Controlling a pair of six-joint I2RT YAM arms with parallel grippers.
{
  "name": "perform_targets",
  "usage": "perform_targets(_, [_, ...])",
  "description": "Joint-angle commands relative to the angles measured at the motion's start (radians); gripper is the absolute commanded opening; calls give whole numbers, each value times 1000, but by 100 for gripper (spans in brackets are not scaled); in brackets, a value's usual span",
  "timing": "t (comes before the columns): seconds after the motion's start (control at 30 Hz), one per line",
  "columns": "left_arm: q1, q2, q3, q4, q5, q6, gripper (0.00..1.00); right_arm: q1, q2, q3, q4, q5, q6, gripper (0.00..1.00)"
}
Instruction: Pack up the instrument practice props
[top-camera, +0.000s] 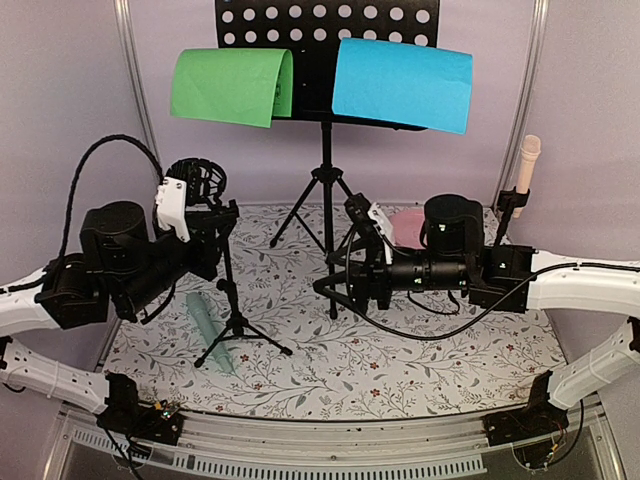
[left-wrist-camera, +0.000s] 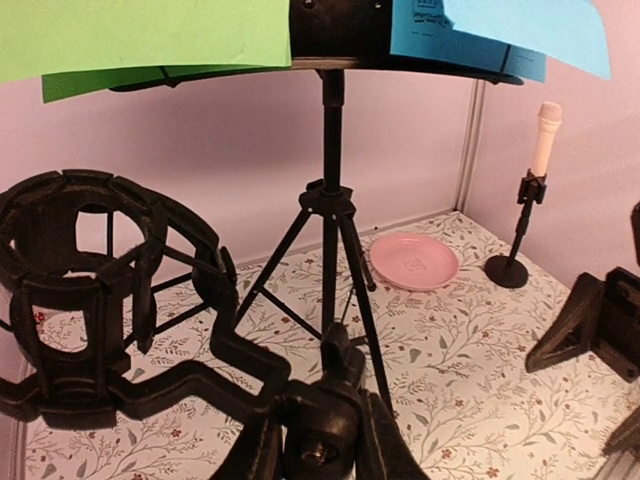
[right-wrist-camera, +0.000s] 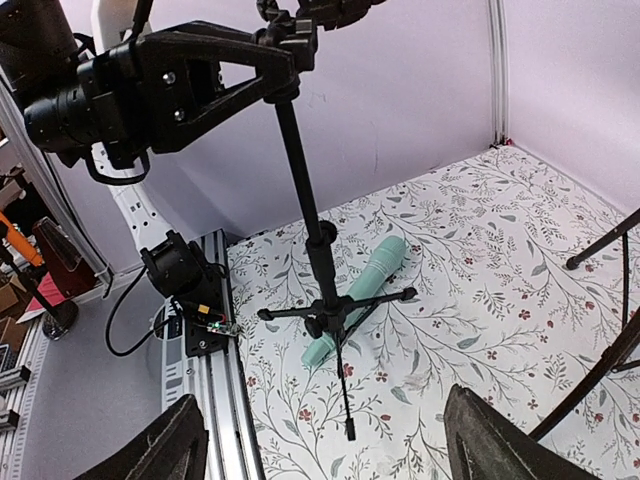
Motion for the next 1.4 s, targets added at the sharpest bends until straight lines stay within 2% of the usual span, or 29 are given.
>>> perform_targets(0.0, [141,2,13,181,-38,108,0,5,-37,-10,-1,53,27,84])
perform_targets(0.27, [576,48,24,336,269,286,0,5,-73,-33,-8,110,35,84])
perform_targets(0.4, [814,120,35,376,492,247,0,6,-99,-47,-19,145,37,84])
perform_targets(0.53, [964,221,70,439,634,228,0,6,-129,-67,-23,181,41,84])
perform_targets(0.67, [1092,307,71,531,836,194,0,5,-150,-88,-19,203,45,84])
perform_targets(0.77, [1141,343,26,622,886,171,0,5,-152,-90,-22,217,40,84])
perform_targets(0.87, [1148,352,-18,676,866,179,0,6,-147,-89,-12,230,32,85])
perform_targets(1.2, [1145,293,-154,676,890,192,0,6,-80,-74,32,208,-62,86])
perform_targets(1.27, [1143,266,-182,658,900,201,7,5,-69,-66,40,200,-84,86])
perform_targets(1.37, [1138,233,-194,602,922,237,34,3,-50,-47,47,176,-122,86])
